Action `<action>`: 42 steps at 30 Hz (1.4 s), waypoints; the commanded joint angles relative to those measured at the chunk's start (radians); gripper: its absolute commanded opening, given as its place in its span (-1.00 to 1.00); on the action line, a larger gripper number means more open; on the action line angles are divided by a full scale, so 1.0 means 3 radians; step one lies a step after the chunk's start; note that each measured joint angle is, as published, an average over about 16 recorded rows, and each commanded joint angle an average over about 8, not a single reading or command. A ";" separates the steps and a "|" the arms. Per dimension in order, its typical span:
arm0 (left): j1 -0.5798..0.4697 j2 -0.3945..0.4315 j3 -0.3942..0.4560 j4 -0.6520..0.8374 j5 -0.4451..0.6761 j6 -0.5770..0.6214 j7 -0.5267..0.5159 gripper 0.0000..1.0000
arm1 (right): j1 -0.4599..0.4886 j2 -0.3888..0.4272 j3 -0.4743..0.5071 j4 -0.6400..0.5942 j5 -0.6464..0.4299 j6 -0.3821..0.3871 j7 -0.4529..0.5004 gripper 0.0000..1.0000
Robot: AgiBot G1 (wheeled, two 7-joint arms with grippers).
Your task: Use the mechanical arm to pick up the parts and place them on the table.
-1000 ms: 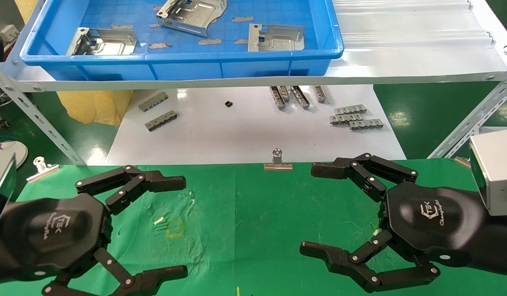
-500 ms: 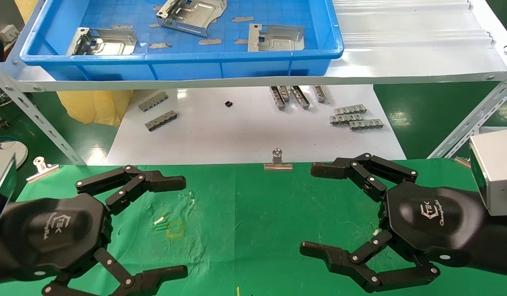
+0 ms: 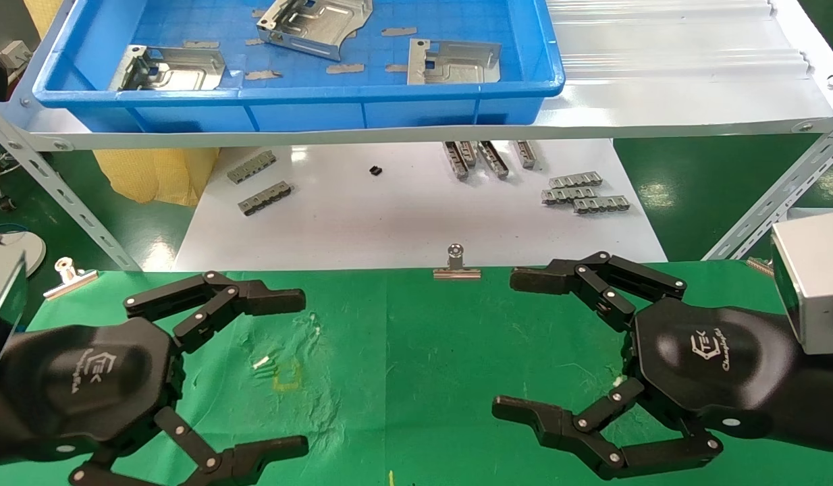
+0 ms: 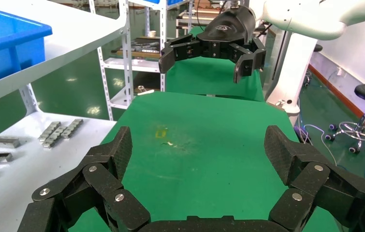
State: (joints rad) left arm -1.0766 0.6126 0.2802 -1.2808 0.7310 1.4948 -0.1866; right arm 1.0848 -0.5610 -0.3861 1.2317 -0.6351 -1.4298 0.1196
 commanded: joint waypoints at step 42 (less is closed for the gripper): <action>-0.0002 0.0001 -0.0001 -0.0002 -0.0001 0.0000 0.0001 1.00 | 0.0000 0.0000 0.0000 0.0000 0.0000 0.0000 0.0000 -1.00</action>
State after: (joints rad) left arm -1.0900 0.6171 0.2799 -1.2814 0.7336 1.4915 -0.1876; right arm 1.0848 -0.5610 -0.3861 1.2317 -0.6351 -1.4298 0.1196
